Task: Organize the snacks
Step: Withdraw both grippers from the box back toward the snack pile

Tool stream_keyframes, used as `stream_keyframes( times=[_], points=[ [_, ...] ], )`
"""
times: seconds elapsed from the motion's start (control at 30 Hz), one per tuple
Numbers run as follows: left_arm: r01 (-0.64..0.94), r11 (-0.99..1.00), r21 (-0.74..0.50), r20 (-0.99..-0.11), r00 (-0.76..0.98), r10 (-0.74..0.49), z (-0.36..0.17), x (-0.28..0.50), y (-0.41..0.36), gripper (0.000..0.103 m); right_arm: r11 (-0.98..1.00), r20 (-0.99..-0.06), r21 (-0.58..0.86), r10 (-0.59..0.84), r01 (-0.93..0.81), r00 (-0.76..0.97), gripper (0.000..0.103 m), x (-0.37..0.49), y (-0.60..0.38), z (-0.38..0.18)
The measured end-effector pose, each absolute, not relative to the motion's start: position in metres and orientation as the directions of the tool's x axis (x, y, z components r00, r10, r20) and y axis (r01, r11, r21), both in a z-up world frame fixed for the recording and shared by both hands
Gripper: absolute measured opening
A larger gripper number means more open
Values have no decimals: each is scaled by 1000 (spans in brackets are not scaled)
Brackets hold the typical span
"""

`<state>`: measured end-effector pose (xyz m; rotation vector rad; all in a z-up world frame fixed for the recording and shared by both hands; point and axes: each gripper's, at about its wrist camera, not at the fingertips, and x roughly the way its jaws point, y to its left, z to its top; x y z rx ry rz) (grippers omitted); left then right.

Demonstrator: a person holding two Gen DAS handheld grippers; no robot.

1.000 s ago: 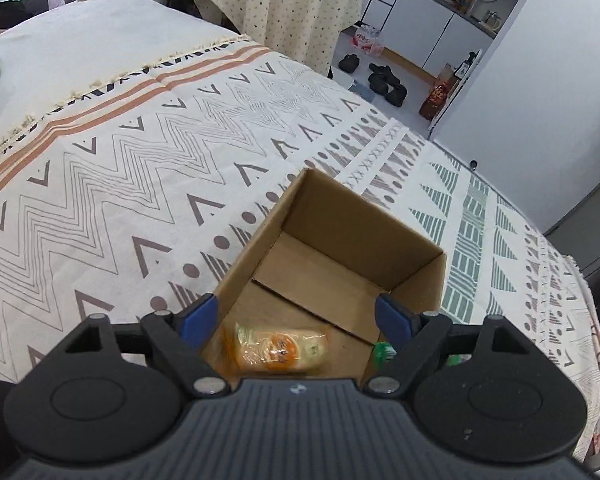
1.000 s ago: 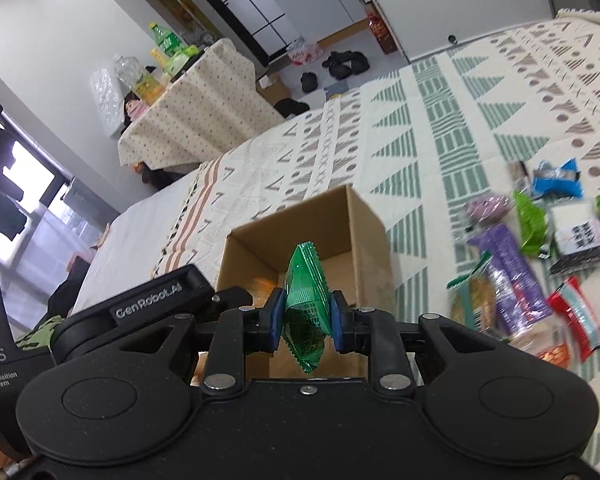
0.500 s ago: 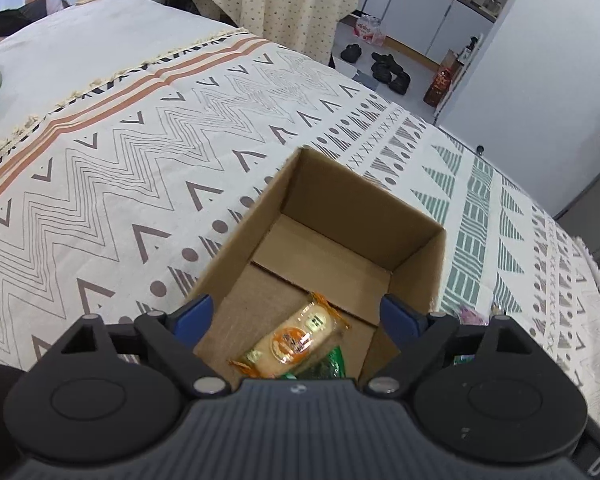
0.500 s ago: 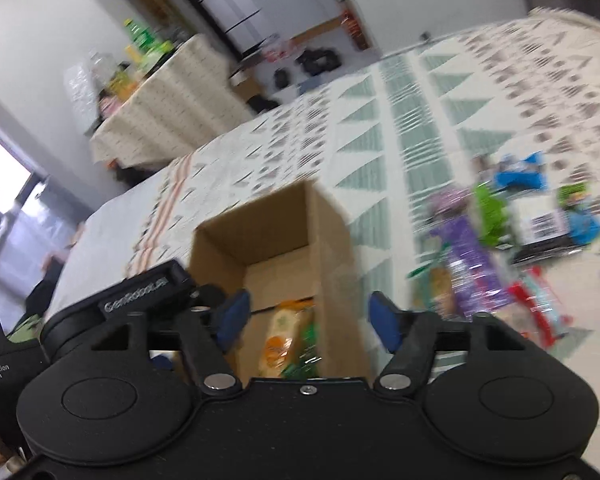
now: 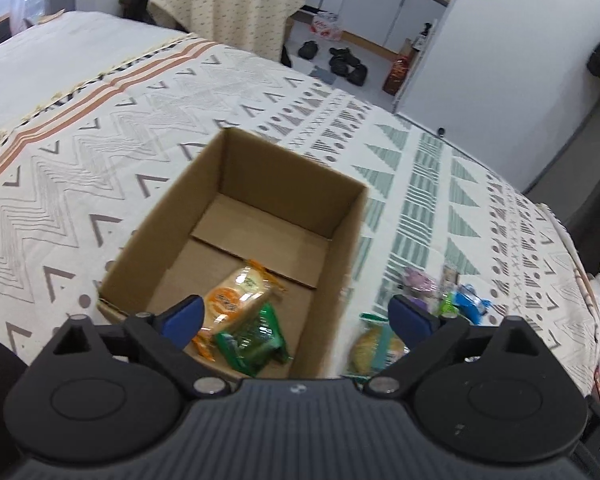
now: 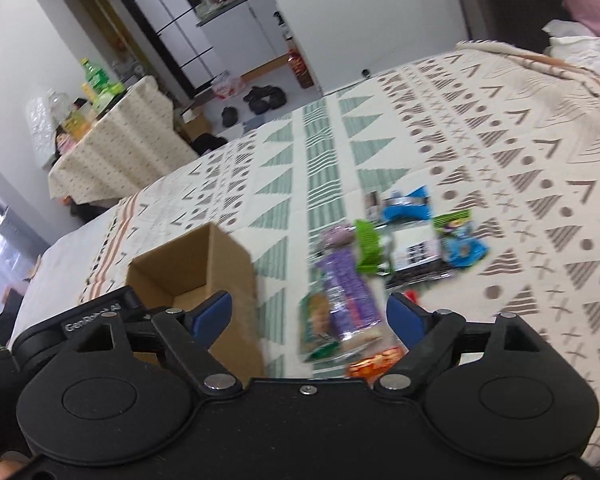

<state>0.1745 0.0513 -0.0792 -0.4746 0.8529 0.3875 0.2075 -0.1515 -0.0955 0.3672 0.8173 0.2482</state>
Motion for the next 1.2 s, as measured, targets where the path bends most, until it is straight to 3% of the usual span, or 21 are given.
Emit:
stream_keyframes(
  times=[0.43,1.2],
  points=[
    [-337,912,-233,-778,627,33,-87,181,-10,103,904,-641,425,333,-42,691,93,205,-215,-103],
    [-321,931,-173,-875,484,4,-143,201,-54,102,871,-653,491,367,3,662,95,223,-282,-160]
  ],
)
